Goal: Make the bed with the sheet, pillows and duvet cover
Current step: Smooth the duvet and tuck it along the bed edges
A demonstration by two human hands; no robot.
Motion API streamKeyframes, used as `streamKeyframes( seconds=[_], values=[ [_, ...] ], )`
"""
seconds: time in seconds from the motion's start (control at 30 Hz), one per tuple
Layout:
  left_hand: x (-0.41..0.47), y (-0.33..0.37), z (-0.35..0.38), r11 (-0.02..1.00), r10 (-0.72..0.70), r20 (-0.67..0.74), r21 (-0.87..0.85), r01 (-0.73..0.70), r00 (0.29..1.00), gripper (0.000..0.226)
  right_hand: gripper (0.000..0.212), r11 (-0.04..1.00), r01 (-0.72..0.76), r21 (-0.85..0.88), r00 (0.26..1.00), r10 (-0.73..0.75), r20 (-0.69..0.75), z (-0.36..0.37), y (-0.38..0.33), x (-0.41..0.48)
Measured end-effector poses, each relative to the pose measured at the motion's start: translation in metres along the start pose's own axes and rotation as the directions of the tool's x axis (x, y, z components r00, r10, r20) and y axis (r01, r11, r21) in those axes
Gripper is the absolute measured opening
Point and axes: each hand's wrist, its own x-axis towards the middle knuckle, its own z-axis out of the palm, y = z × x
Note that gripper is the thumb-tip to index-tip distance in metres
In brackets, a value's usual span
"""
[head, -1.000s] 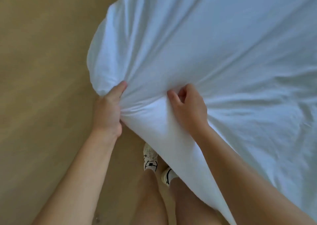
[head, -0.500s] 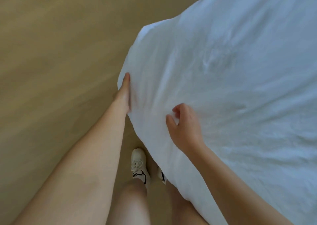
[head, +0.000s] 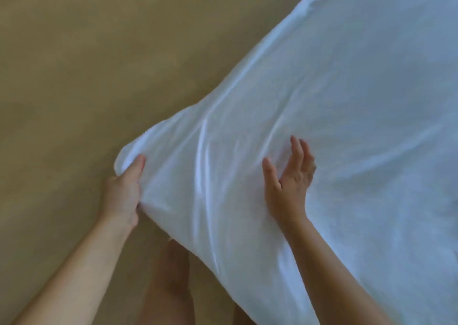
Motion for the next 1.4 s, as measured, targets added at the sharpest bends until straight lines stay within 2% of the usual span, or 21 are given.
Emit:
streamKeyframes(
  seconds=[0.07,0.2,0.23,0.3,0.37,0.43,0.5,0.57,0.6,0.67,0.77,0.8,0.87,0.9,0.93,1.0,1.03,1.13,1.27,1.33,1.4],
  values=[
    [0.046,-0.019,0.029,0.981,-0.096,-0.184,0.150,0.124,0.978,0.049,0.074,0.972,-0.080,-0.222,0.987,0.108,0.118,0.015,0.013,0.002],
    [0.109,-0.047,0.084,0.892,-0.397,-0.095,0.194,0.409,0.913,0.052,0.076,0.947,0.001,-0.321,0.980,0.063,0.190,0.035,0.024,-0.001],
    [0.118,-0.044,0.089,0.876,-0.374,-0.101,0.289,0.387,0.922,0.051,0.077,0.944,0.020,-0.329,0.977,0.052,0.207,0.038,0.023,-0.002],
    [0.130,-0.030,0.097,0.856,-0.134,-0.081,0.492,0.157,0.988,0.059,0.081,0.934,0.043,-0.356,0.970,0.046,0.237,0.044,0.020,-0.006],
    [0.132,-0.004,0.105,0.847,0.058,0.137,0.517,-0.122,0.989,0.069,0.081,0.931,0.030,-0.365,0.967,0.064,0.245,0.051,0.016,-0.008],
    [0.122,0.019,0.119,0.848,0.002,0.377,0.490,-0.201,0.926,0.066,0.080,0.935,-0.003,-0.354,0.965,0.095,0.244,0.058,0.014,-0.007],
    [0.102,0.031,0.134,0.745,-0.052,0.530,0.585,-0.320,0.847,0.061,0.083,0.944,-0.044,-0.328,0.965,0.126,0.232,0.063,0.008,-0.003],
    [0.081,0.037,0.140,0.642,-0.029,0.573,0.638,-0.424,0.819,0.056,0.087,0.962,-0.080,-0.262,0.968,0.138,0.210,0.068,-0.003,-0.001],
    [0.069,0.044,0.134,0.644,-0.002,0.589,0.619,-0.449,0.808,0.053,0.088,0.975,-0.079,-0.206,0.974,0.119,0.192,0.069,-0.012,0.000],
    [0.063,0.066,0.110,0.756,0.004,0.672,0.483,-0.442,0.740,0.056,0.086,0.992,-0.034,-0.118,0.991,0.048,0.122,0.070,-0.029,0.001],
    [0.082,0.112,0.077,0.876,-0.216,0.813,0.405,-0.260,0.541,0.055,0.077,0.989,0.067,-0.129,0.997,-0.069,-0.015,0.074,-0.041,0.001],
    [0.094,0.113,0.078,0.881,-0.270,0.790,0.433,-0.190,0.551,0.053,0.075,0.986,0.075,-0.149,0.997,-0.074,0.010,0.076,-0.039,-0.001],
    [0.118,0.090,0.096,0.803,-0.271,0.590,0.574,-0.159,0.760,0.044,0.074,0.971,0.070,-0.230,0.985,-0.032,0.167,0.079,-0.027,-0.006],
    [0.124,0.071,0.114,0.699,-0.178,0.476,0.677,-0.230,0.861,0.042,0.074,0.955,0.080,-0.286,0.972,-0.011,0.235,0.080,-0.017,-0.008],
    [0.125,0.053,0.132,0.522,-0.049,0.398,0.792,-0.316,0.916,0.043,0.074,0.939,0.103,-0.329,0.963,-0.011,0.271,0.078,-0.007,-0.011],
    [0.124,0.026,0.162,0.205,0.151,0.363,0.899,-0.388,0.920,0.045,0.068,0.919,0.179,-0.351,0.952,-0.072,0.297,0.070,0.008,-0.012],
    [0.121,0.022,0.174,0.199,0.187,0.336,0.907,-0.370,0.923,0.043,0.065,0.910,0.205,-0.362,0.952,-0.099,0.289,0.064,0.013,-0.012],
    [0.111,0.034,0.206,0.391,0.258,0.324,0.826,-0.405,0.910,0.036,0.063,0.902,0.141,-0.407,0.983,-0.077,0.168,0.046,0.030,-0.009],
    [0.077,0.059,0.246,0.610,0.187,0.559,0.578,-0.541,0.808,0.061,0.071,0.941,-0.090,-0.325,0.995,0.102,0.020,0.023,0.045,0.002],
    [0.061,0.067,0.270,0.552,0.202,0.599,0.584,-0.596,0.775,0.061,0.074,0.948,-0.154,-0.280,0.987,0.161,0.004,0.017,0.046,0.013],
    [0.051,0.076,0.284,0.502,0.297,0.588,0.574,-0.647,0.752,0.041,0.076,0.952,-0.195,-0.234,0.980,0.201,0.000,0.014,0.045,0.026]
  ],
)
